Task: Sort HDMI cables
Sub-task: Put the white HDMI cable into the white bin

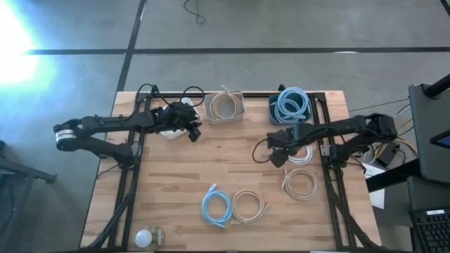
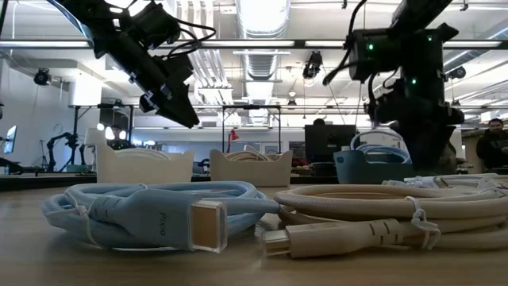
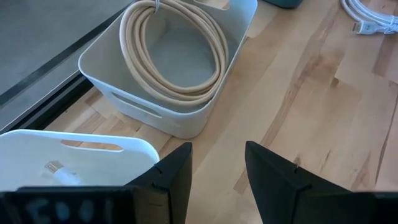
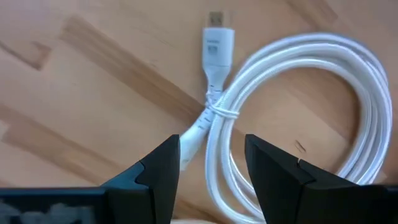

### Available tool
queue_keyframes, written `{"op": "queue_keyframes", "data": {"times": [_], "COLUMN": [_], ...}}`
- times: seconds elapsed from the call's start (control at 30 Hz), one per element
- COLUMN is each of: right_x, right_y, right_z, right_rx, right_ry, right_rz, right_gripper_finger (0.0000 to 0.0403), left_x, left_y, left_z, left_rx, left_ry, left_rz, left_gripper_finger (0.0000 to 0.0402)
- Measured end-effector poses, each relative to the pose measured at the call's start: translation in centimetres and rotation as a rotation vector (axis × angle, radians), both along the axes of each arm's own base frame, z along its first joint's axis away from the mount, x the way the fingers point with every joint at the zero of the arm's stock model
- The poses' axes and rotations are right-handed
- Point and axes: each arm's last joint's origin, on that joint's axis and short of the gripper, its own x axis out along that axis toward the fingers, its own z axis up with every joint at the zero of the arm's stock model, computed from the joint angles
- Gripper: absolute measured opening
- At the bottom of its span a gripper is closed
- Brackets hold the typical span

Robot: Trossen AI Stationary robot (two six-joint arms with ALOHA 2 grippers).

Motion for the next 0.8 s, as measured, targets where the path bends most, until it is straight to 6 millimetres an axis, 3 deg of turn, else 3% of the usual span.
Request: {"op": "queue_keyframes", "data": {"times": [0.53, 0.67, 0.8], "right_x": [1.5, 1.6, 1.6], "right_y": [-0.1, -0.1, -0.1], "right_z": [-4.1, -4.7, -4.3], "right_rx": [0.013, 0.019, 0.021], "right_ry": [0.149, 0.171, 0.145], "right_rz": [0.041, 0.090, 0.108], "right_gripper_finger": [0.0176, 0.0158, 0.0115], "left_x": [0.0, 0.0, 0.0], "left_y": [0.0, 0.0, 0.0], "left_z": [0.0, 0.0, 0.0], "left_rx": [0.000, 0.000, 0.000], "left_ry": [0.000, 0.000, 0.000], "left_rz": [0.000, 0.000, 0.000], "left_gripper_finger": [0.0154, 0.0154, 0.0153]}}
